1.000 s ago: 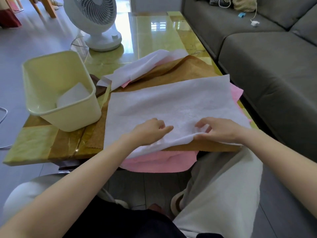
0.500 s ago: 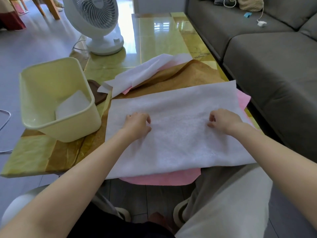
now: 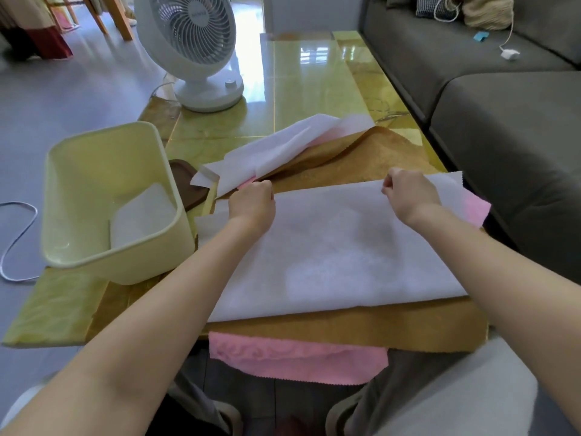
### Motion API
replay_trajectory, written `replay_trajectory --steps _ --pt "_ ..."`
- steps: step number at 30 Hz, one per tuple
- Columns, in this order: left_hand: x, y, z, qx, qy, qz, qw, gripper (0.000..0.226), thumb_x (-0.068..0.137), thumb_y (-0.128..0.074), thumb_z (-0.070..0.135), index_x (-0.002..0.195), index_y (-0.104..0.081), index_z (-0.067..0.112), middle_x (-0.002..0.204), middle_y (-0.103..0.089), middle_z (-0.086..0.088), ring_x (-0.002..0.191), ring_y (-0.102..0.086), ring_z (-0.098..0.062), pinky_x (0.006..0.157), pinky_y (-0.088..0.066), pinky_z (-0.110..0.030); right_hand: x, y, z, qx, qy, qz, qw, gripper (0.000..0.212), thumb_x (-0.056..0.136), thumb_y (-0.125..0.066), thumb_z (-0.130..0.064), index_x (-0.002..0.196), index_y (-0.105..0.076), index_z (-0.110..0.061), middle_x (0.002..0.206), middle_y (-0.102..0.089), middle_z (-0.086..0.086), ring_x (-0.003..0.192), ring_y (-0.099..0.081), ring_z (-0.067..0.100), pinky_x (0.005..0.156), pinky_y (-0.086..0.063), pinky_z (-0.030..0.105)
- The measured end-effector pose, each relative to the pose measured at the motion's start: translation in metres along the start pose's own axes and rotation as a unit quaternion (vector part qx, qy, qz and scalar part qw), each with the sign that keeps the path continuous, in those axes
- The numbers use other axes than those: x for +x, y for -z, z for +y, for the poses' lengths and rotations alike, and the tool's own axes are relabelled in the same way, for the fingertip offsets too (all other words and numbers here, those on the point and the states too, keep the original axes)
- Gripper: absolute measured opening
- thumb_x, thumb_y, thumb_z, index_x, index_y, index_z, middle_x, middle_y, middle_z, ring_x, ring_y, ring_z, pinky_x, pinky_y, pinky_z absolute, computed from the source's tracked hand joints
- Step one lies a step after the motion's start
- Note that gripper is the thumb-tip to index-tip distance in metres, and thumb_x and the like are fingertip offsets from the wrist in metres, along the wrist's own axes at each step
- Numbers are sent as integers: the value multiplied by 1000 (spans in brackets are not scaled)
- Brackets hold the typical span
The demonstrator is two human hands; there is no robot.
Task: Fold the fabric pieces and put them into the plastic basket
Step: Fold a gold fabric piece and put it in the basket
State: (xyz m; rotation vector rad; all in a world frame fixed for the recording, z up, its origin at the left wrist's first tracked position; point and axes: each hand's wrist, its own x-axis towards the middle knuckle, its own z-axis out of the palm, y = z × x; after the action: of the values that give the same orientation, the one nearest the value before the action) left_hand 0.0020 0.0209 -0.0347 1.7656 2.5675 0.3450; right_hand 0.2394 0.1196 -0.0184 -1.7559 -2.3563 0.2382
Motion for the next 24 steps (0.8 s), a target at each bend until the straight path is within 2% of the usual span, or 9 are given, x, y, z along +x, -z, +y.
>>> replay_trajectory --steps 3,13,18,24 --pt "9 -10 -2 12 11 -18 1000 19 94 -45 12 101 -62 11 99 -65 -9 90 -60 -29 64 -40 -32 10 -10 -2 -19 -8 2 1000 13 94 -47 -8 96 -59 -5 95 -63 17 81 -58 33 73 -53 41" --pt "34 -25 2 11 17 -2 1000 20 92 -45 9 103 -62 11 103 -63 -9 97 -59 -30 64 -37 -31 33 -17 6 -40 -22 23 999 12 93 -47 -3 96 -59 -2 96 -61 18 75 -52 31 63 -43 35" --pt "37 -30 3 6 30 -28 999 21 91 -45 7 102 -62 10 106 -62 -8 96 -59 -30 65 -36 -32 39 -22 5 -48 -20 27 998 12 92 -48 1 97 -58 -1 99 -61 19 85 -58 35 64 -42 34" --pt "27 -25 14 -39 6 -36 999 25 89 -39 -1 111 -49 6 115 -48 -13 96 -53 -33 66 -38 -38 31 -29 4 -117 -8 -4 993 24 91 -49 -3 115 -50 -7 116 -53 12 103 -56 31 68 -37 32"
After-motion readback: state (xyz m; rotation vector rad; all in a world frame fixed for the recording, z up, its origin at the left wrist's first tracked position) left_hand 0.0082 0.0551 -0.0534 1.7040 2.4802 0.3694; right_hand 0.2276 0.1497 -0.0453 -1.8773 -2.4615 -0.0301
